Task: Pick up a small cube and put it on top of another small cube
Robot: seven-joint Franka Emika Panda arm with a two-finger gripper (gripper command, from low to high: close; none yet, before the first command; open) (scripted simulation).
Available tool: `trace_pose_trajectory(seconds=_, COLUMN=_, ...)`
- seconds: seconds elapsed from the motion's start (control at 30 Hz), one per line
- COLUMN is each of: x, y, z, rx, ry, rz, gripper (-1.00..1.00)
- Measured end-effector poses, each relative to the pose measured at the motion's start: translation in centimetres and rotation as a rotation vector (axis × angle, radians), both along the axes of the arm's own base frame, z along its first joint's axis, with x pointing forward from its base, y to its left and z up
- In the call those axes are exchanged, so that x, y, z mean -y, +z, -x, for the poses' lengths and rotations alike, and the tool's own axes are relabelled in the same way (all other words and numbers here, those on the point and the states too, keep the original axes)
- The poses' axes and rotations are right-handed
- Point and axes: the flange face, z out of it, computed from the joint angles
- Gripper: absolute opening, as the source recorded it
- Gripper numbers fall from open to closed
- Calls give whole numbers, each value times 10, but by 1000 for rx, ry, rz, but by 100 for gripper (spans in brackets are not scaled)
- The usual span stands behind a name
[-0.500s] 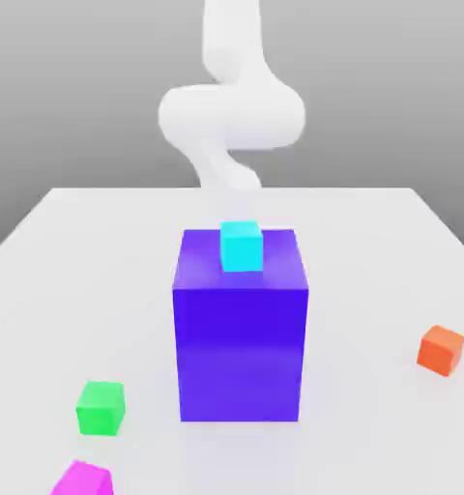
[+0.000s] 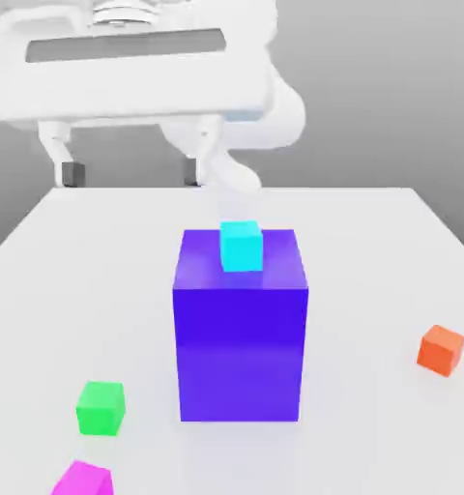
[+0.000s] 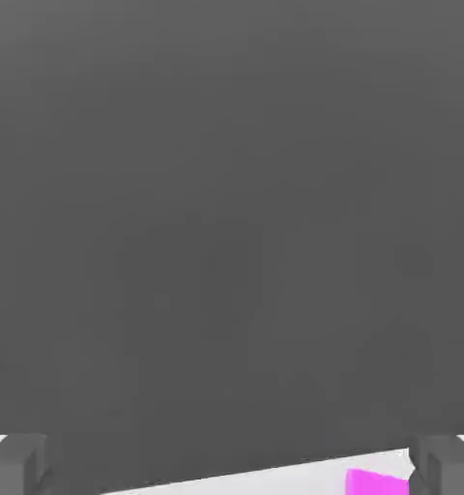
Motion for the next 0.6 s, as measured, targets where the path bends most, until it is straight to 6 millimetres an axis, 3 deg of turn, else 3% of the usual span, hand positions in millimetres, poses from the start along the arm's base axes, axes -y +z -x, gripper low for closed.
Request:
trace_pose_trajectory(seconds=0.27, x=46, y=-141, z=-15, rx=-195, ry=-84, rz=-20, gripper=0)
trace_pose_trajectory(seconds=0.47, x=76, y=-249, z=0, rx=-343, ry=-142, rz=-24, gripper=0)
trace_pose_trajectory(seconds=0.6, x=81, y=-309, z=3, rx=-365, ry=-151, rz=-23, gripper=0)
